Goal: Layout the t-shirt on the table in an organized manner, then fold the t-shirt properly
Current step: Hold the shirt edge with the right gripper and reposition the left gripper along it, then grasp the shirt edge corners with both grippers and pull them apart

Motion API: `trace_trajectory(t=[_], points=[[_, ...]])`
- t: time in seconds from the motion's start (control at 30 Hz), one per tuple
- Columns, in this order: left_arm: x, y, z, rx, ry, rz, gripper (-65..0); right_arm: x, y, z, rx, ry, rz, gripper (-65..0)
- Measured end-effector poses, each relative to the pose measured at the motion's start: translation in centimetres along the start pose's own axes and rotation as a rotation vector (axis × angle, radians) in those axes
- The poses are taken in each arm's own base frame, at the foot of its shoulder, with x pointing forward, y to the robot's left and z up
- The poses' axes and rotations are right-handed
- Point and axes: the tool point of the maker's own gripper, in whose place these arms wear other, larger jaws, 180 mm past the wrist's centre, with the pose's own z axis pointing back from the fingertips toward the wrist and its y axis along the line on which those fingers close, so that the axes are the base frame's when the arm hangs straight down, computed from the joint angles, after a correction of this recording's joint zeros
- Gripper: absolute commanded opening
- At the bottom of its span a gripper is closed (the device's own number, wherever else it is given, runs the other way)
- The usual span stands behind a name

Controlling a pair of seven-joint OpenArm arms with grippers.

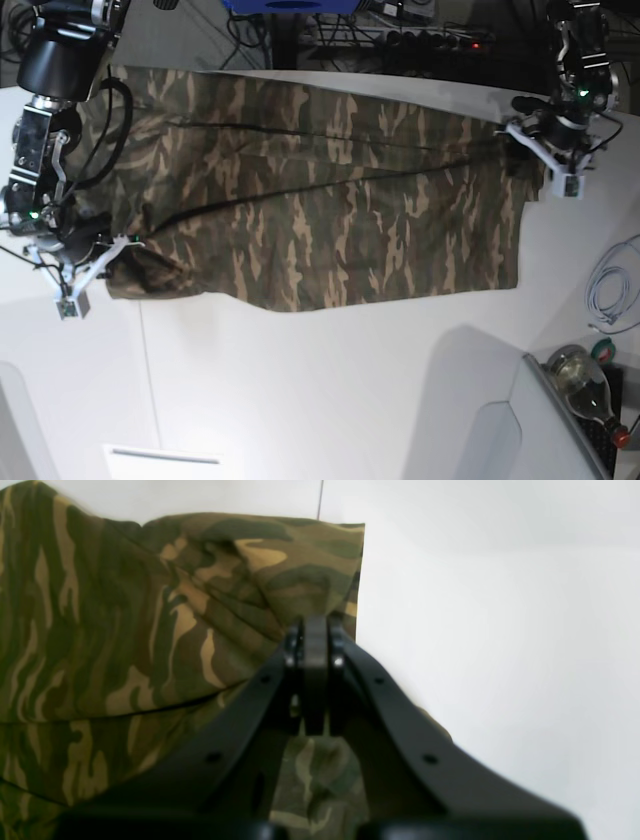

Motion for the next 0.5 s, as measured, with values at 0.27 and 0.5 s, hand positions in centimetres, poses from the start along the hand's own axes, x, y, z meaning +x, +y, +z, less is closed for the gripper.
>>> trace_trajectory(t=[0.27, 0.5], points=[[6.6, 6.4, -1.7, 0.143, -0.141, 0.121, -23.2, 0.0, 0.1, 0.0, 0.003, -0.001, -0.002, -64.5], [10.0, 4.7, -9.6, 0.037, -0.053, 0.173, -23.0, 0.1, 0.2, 0.0, 0.006, -0.003, -0.002, -64.5]])
